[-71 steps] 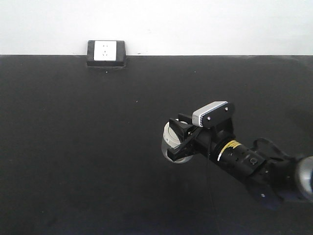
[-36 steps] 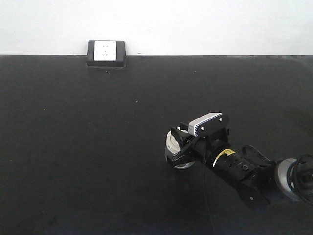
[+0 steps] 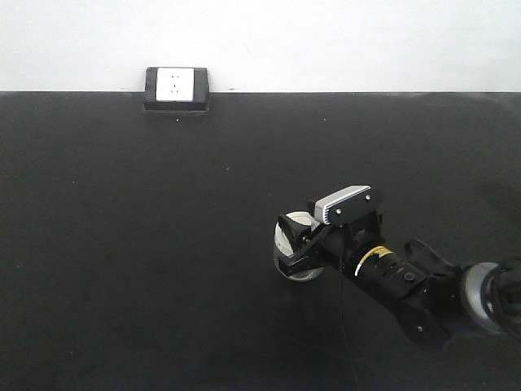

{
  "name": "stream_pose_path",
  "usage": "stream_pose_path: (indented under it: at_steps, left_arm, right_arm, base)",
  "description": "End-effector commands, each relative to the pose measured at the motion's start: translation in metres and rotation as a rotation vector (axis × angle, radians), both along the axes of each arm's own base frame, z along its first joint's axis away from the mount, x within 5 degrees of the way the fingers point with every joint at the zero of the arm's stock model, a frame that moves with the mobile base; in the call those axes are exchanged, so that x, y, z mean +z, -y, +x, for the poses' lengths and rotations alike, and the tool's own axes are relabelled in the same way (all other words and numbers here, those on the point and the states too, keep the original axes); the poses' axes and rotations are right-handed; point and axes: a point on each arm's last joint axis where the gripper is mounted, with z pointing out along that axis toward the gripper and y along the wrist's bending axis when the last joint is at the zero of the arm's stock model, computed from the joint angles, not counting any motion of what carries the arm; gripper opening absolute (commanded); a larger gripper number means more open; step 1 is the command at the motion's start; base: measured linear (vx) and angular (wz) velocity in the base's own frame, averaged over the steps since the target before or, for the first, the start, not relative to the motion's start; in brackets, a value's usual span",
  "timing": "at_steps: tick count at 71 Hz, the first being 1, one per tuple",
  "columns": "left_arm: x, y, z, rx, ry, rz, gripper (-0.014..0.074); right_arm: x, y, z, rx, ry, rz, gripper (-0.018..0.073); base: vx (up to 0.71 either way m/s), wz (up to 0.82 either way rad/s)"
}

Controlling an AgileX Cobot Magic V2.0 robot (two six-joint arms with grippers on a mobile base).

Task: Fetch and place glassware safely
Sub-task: 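Lower the jar onto the black countertop with the right gripper, then open the right gripper and withdraw it from the jar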

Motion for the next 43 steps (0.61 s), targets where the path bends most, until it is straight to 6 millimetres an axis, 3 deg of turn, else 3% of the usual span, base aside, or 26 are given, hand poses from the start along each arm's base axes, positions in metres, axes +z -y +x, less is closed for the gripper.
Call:
stream_pose_path:
  at_steps: [1, 19, 43]
  left_arm:
    - [0.015, 0.000, 0.000, -0.004, 0.089, -0.019, -0.0007]
    - [0.015, 0.000, 0.000, -0.004, 0.089, -0.019, -0.0007]
    - [0.015, 0.000, 0.000, -0.004, 0.089, -0.019, -0.0007]
  right_arm:
    - [0.041, 0.001, -0.001, 0.004, 0.150, 0.074, 0.0476]
    - [0.089, 0.017, -0.032, -0.020, 0.186, 0.096, 0.0490]
    - [0.141, 0.047, -0.088, -0.083, 0.070, 0.068, 0.0489]
  base:
    - [0.00, 0.00]
    - [0.00, 0.00]
    - [0.00, 0.00]
